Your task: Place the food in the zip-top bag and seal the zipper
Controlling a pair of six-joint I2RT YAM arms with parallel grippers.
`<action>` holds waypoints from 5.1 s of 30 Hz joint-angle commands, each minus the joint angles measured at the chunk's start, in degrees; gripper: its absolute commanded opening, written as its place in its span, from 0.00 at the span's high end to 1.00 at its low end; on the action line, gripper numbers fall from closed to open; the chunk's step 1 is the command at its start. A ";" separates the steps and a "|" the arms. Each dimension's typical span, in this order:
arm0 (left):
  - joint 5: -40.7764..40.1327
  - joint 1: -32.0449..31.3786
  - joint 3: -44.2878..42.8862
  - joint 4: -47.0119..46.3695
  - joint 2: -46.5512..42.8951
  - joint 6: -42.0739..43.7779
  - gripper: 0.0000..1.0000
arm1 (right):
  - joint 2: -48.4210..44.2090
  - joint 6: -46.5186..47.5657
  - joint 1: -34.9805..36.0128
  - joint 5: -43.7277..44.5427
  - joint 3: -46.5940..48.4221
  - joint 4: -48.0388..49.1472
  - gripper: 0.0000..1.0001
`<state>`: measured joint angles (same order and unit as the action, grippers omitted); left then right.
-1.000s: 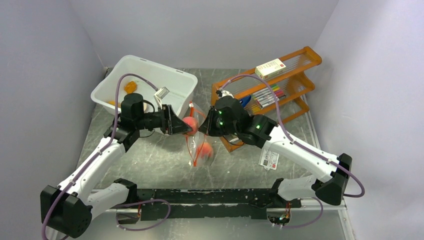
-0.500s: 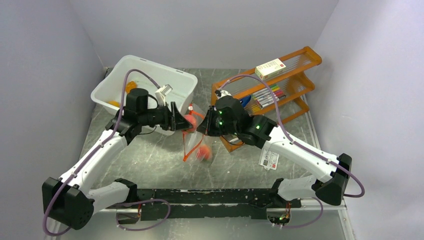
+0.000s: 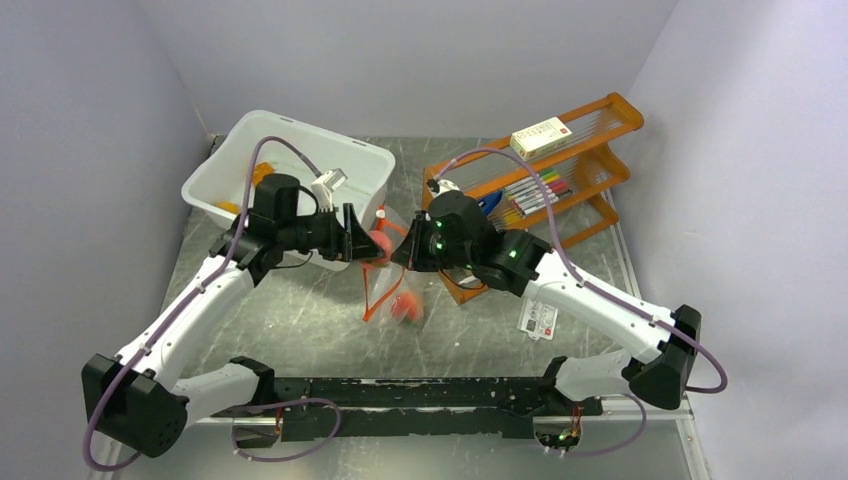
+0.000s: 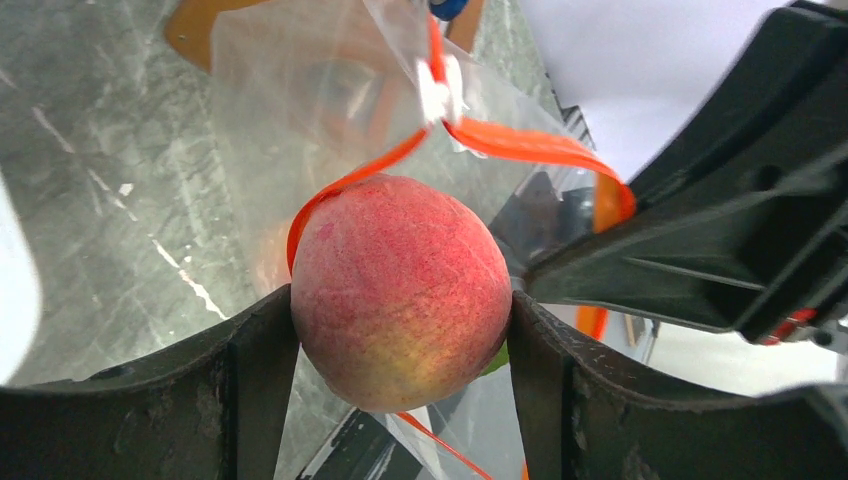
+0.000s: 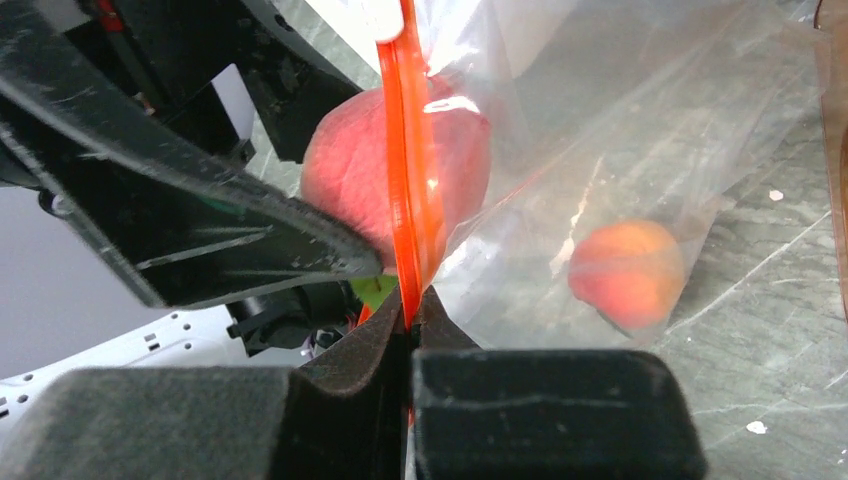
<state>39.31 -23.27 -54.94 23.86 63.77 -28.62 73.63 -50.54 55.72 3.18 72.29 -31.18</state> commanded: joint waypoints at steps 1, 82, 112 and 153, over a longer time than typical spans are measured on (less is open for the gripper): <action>6.84 -0.45 -0.13 -5.39 -2.38 -4.69 0.55 | 0.61 0.15 0.17 0.51 0.68 1.17 1.00; 5.16 -1.58 -3.00 6.05 -8.41 -1.09 0.11 | -1.48 0.48 0.05 -0.96 -3.91 8.63 1.00; -7.36 -1.87 -7.17 15.80 -2.52 4.25 0.65 | -2.06 0.14 0.04 -3.27 -5.21 15.35 1.00; -10.25 -1.96 -11.85 18.90 -10.16 3.31 0.32 | -7.64 -0.73 -2.85 -7.60 -13.43 22.80 1.00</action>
<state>33.56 -24.75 -65.58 40.97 53.32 -26.48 68.73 -50.59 53.71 -2.74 60.45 -12.58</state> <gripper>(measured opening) 0.717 0.006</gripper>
